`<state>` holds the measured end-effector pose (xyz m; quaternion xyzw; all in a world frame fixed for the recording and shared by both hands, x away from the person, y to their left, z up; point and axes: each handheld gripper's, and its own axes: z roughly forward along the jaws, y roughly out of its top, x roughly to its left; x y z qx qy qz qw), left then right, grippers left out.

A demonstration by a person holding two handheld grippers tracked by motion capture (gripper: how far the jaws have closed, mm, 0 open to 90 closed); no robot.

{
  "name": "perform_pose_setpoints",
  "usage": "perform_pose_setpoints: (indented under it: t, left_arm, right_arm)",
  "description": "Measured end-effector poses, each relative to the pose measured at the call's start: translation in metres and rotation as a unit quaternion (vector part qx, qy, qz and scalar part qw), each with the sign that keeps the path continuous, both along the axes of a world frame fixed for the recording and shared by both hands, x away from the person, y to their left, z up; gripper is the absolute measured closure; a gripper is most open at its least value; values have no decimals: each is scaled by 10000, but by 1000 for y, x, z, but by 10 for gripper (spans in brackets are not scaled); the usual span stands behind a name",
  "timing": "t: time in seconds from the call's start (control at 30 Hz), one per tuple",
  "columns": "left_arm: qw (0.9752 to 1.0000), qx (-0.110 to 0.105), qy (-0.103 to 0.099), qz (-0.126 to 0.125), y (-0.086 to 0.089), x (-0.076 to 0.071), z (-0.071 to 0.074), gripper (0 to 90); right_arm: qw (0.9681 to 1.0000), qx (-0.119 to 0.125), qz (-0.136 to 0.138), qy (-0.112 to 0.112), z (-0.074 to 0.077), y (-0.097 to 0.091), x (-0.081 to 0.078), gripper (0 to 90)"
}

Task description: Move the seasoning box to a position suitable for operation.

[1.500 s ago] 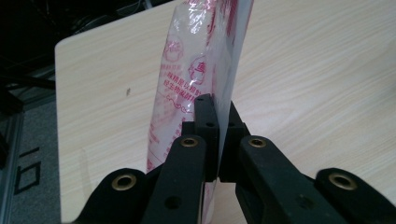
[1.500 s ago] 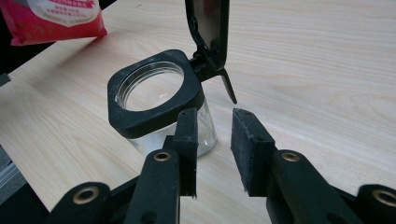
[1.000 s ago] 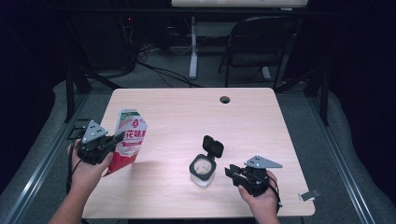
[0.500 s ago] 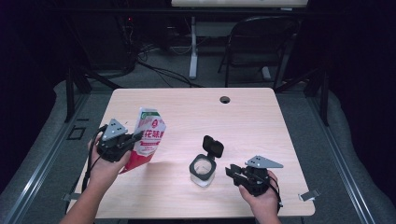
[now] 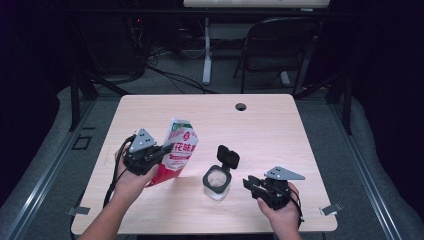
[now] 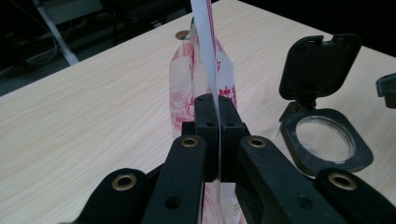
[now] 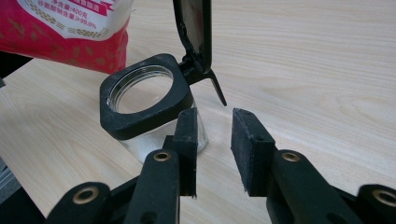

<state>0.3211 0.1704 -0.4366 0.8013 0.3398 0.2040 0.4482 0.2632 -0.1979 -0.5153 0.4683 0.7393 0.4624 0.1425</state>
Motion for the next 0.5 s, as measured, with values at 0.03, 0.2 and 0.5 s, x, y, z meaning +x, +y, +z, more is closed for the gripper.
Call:
perform_pose_setpoints:
  t: [0.03,0.2,0.5]
  left_arm:
    - [10000,-21,54,-13,-1,-1,-4,900]
    - [9993,-307,219,-58,4,-6,-19,900]
    - [9991,-371,217,23,17,-19,-25,900]
  right_arm:
    - [10000,-3,4,2,0,0,0,718]
    - [10000,22,17,-1,1,-2,0,718]
    - [9999,-8,110,-46,4,5,-1,716]
